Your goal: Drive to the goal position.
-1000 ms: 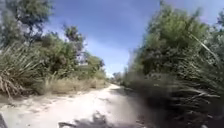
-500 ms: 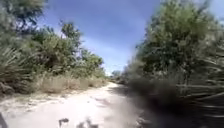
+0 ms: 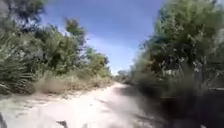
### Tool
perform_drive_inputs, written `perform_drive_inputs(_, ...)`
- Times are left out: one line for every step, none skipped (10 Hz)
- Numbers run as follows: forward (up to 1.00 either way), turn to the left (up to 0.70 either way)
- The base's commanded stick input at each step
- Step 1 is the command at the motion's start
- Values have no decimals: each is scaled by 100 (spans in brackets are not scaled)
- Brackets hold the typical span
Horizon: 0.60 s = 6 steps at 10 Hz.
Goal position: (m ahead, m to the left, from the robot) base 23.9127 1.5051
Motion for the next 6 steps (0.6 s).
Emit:
perform_drive_inputs(70,0)
perform_drive_inputs(70,0)
perform_drive_inputs(70,0)
perform_drive_inputs(70,0)
perform_drive_inputs(70,0)
perform_drive_inputs(70,0)
